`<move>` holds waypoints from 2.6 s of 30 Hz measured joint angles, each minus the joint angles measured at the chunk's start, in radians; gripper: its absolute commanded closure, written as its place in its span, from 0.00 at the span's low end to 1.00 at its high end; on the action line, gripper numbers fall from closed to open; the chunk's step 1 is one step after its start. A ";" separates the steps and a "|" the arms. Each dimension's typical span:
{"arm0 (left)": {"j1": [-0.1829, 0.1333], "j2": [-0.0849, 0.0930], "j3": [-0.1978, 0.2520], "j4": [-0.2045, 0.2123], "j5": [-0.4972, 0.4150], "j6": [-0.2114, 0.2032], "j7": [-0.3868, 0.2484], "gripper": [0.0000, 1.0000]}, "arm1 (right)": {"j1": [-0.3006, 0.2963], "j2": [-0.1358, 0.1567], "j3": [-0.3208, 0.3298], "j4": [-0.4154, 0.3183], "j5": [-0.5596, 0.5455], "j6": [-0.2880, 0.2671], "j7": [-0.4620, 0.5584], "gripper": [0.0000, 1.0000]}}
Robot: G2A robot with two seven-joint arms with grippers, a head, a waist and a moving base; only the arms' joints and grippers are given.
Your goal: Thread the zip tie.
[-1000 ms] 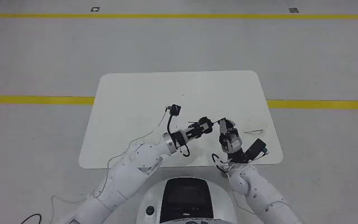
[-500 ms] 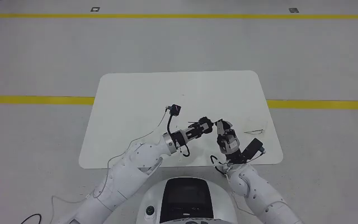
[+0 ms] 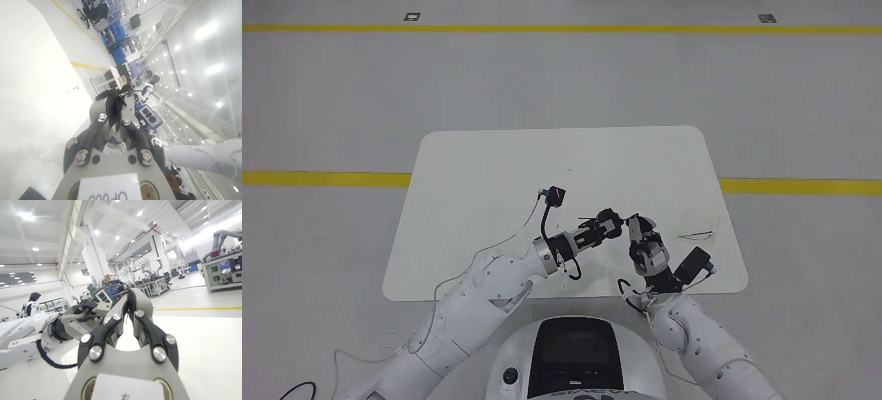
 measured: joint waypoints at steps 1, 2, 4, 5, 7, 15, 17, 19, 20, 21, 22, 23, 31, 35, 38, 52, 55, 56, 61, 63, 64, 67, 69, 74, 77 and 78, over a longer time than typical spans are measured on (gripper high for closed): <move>0.000 0.000 0.000 0.000 0.000 0.000 0.000 1.00 | -0.001 0.001 0.000 -0.002 0.001 0.000 -0.001 0.00; 0.000 0.000 0.000 0.000 0.000 0.000 0.000 1.00 | -0.002 0.002 0.001 -0.004 0.001 0.000 -0.002 0.00; 0.000 0.000 0.000 0.000 0.000 0.000 0.000 1.00 | -0.008 0.005 0.007 -0.008 -0.001 0.000 -0.009 0.00; 0.000 0.000 0.000 0.000 0.000 0.000 0.000 1.00 | -0.012 0.006 0.011 -0.010 -0.003 0.000 -0.012 0.00; 0.000 0.000 0.000 0.000 0.000 0.000 0.000 1.00 | -0.022 0.010 0.022 -0.013 -0.008 0.000 -0.023 0.00; 0.000 0.000 0.000 0.000 0.000 0.000 0.000 1.00 | -0.060 0.026 0.071 -0.009 -0.052 0.000 -0.080 0.00; 0.000 0.000 0.000 0.000 0.000 0.000 0.000 1.00 | -0.060 0.026 0.071 -0.009 -0.051 0.000 -0.080 0.00; 0.000 0.000 0.000 0.000 0.000 0.000 0.000 1.00 | -0.060 0.026 0.071 -0.009 -0.051 0.000 -0.079 0.00; 0.000 0.000 0.000 0.000 0.000 0.000 0.000 1.00 | -0.060 0.026 0.071 -0.009 -0.051 0.000 -0.079 0.00; 0.001 0.000 0.000 0.000 -0.002 0.002 0.001 1.00 | -0.060 0.026 0.071 -0.009 -0.051 0.000 -0.079 0.00; 0.005 -0.002 0.000 0.000 -0.014 0.007 0.000 1.00 | -0.060 0.026 0.071 -0.009 -0.051 0.000 -0.079 0.00; 0.007 -0.004 -0.001 -0.001 -0.042 0.014 -0.007 1.00 | -0.060 0.026 0.071 -0.009 -0.051 0.000 -0.079 0.00; 0.001 0.002 -0.073 0.022 -0.488 0.099 -0.201 1.00 | -0.061 0.032 0.107 0.037 -0.289 0.174 -0.147 0.00; -0.008 0.008 -0.095 0.038 -0.586 0.159 -0.296 1.00 | -0.047 0.028 0.097 0.066 -0.402 0.269 -0.184 0.00; -0.022 0.011 -0.099 0.046 -0.535 0.156 -0.283 1.00 | -0.039 0.025 0.089 0.075 -0.430 0.290 -0.190 0.00; -0.021 -0.007 -0.077 0.087 -0.852 0.252 -0.419 1.00 | -0.036 0.024 0.100 0.067 -0.502 0.365 -0.193 0.00; -0.030 -0.013 -0.069 0.107 -0.927 0.265 -0.446 1.00 | -0.029 0.022 0.105 0.076 -0.531 0.420 -0.201 0.00; -0.036 -0.013 -0.067 0.108 -0.927 0.253 -0.451 1.00 | -0.026 0.022 0.105 0.078 -0.531 0.435 -0.204 0.00; -0.041 -0.013 -0.065 0.108 -0.890 0.241 -0.455 1.00 | -0.026 0.022 0.105 0.079 -0.530 0.439 -0.205 0.00; -0.033 -0.015 -0.062 0.101 -0.913 0.257 -0.450 1.00 | -0.024 0.023 0.105 0.075 -0.530 0.444 -0.201 0.00; -0.031 -0.015 -0.061 0.098 -0.931 0.269 -0.450 1.00 | -0.022 0.023 0.102 0.069 -0.530 0.455 -0.196 0.00; -0.026 -0.018 -0.059 0.095 -0.989 0.298 -0.466 1.00 | -0.016 0.030 0.086 0.057 -0.530 0.496 -0.207 0.00; -0.025 -0.020 -0.059 0.096 -1.035 0.317 -0.481 1.00 | -0.005 0.037 0.071 0.056 -0.530 0.529 -0.217 0.00; -0.023 -0.023 -0.058 0.100 -1.066 0.322 -0.492 1.00 | 0.020 0.049 0.039 0.046 -0.530 0.576 -0.247 0.00; -0.022 -0.023 -0.058 0.100 -1.068 0.323 -0.496 1.00 | 0.021 0.050 0.039 0.046 -0.530 0.576 -0.250 0.00; -0.022 -0.023 -0.058 0.100 -1.068 0.323 -0.496 1.00 | 0.020 0.050 0.040 0.046 -0.530 0.576 -0.249 0.00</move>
